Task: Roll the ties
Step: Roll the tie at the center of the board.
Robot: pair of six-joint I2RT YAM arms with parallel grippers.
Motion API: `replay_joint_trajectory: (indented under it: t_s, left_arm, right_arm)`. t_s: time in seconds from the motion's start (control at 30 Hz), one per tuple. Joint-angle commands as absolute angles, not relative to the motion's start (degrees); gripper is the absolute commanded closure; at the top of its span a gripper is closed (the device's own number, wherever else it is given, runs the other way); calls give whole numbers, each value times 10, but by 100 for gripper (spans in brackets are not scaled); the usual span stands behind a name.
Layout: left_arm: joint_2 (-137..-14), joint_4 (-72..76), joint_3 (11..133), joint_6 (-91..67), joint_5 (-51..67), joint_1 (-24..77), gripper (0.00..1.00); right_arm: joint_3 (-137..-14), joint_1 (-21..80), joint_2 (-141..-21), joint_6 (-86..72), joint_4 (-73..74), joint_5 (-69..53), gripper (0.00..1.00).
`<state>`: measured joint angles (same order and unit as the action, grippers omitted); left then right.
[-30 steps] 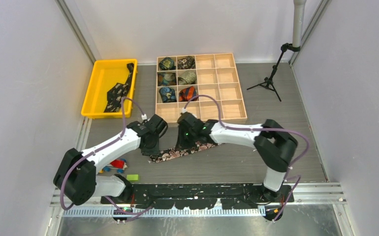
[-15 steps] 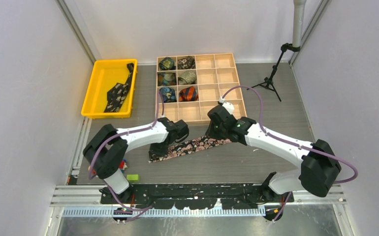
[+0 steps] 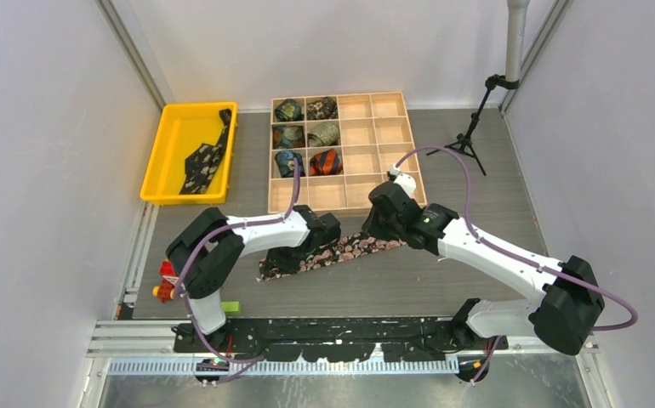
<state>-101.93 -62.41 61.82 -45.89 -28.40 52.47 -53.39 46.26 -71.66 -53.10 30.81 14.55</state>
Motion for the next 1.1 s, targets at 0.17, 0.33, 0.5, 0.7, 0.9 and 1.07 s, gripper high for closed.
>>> replay_joint_trajectory:
  t_s: [0.17,0.33,0.5,0.7,0.9,1.07]
  left_arm:
    - [-1001,-573,637,-470,-248,530,51]
    - [-957,-566,629,-462,-239,531,47]
    - [-883,-559,611,-454,-236,530,44]
    - [-781,-563,581,-449,-251,530,40]
    - [-635,-534,498,-458,-264,498,33]
    - [-522,-494,416,-461,-222,417,30]
  right_arm:
    - [-554,460,-700,-535,315,161,79]
    - [-564,460,-705,-534,316,154,79]
    - [-573,460,-716,-527,302,129,79]
    - [-585,469,-740,-519,262,80,77]
    - [-628,514,-809,-516,232,55,72]
    - [-693,552,-897,-505,228,41,52]
